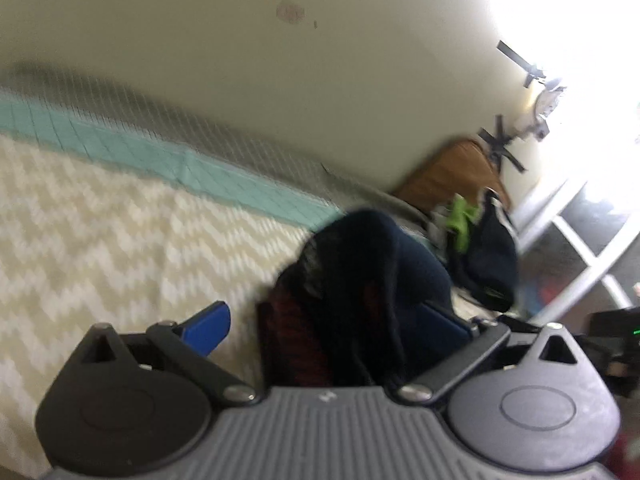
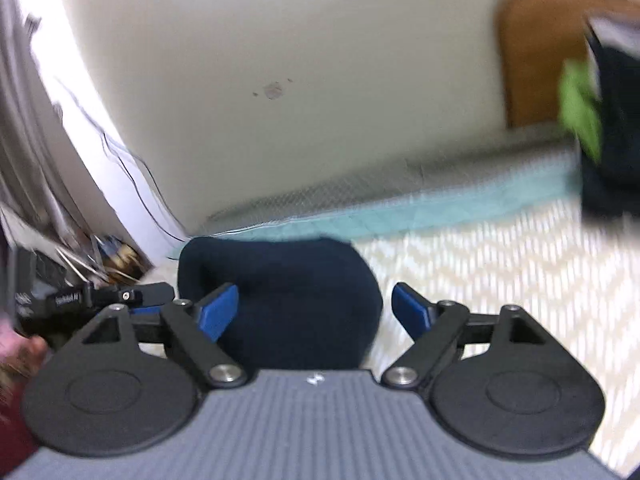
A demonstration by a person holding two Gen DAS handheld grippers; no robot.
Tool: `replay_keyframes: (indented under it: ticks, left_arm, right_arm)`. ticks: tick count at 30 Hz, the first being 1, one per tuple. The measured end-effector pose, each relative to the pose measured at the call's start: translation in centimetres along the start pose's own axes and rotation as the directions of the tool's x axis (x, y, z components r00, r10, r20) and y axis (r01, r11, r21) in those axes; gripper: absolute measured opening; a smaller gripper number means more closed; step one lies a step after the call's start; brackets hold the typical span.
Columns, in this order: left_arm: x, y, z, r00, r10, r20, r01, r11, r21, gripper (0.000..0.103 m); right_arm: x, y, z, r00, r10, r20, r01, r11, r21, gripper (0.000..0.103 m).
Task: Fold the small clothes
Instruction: 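Carry the sweater bundle with both tools onto the folded clothes pile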
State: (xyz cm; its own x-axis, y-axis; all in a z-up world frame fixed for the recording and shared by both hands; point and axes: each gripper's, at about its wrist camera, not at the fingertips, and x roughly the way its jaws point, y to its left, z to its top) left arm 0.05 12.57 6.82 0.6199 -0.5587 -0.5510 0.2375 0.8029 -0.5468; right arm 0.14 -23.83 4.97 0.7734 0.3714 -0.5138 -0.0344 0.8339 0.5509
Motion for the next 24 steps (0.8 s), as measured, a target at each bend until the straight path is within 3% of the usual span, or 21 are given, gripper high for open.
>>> replay_keyframes:
  ticks: [4, 6, 10, 15, 19, 24]
  left_arm:
    - [1.5, 0.7, -1.0, 0.995, -0.073, -0.074, 0.069, 0.996, -0.059, 0.103]
    - [2.2, 0.7, -1.6, 0.990, -0.104, -0.097, 0.097, 0.992, -0.077, 0.103]
    - [3.3, 0.2, -2.5, 0.987, -0.095, -0.133, 0.088, 0.994, -0.061, 0.103]
    - [4.1, 0.0, -2.3, 0.989, -0.087, -0.119, 0.082, 0.996, -0.041, 0.103]
    - [5.4, 0.4, -1.7, 0.992, -0.096, -0.087, 0.092, 0.994, -0.051, 0.102]
    - [5.7, -0.7, -2.9, 0.998, -0.056, -0.021, 0.057, 0.996, 0.062, 0.103]
  right_arm:
    - [1.0, -1.4, -1.8, 0.994, 0.074, -0.077, -0.064, 0.991, 0.120, 0.087]
    - [1.9, -0.9, -2.2, 0.992, 0.078, -0.101, -0.068, 0.993, 0.101, 0.087]
    - [4.3, 0.2, -2.8, 0.983, 0.070, -0.167, -0.063, 0.997, 0.049, 0.088]
    - [5.9, 1.4, -2.6, 0.985, 0.058, -0.160, -0.067, 0.996, -0.054, 0.089]
    - [6.3, 0.9, -2.3, 0.984, 0.078, -0.158, -0.089, 0.994, -0.060, 0.089]
    - [5.4, 0.8, -3.2, 0.985, 0.105, -0.134, -0.118, 0.989, -0.091, 0.090]
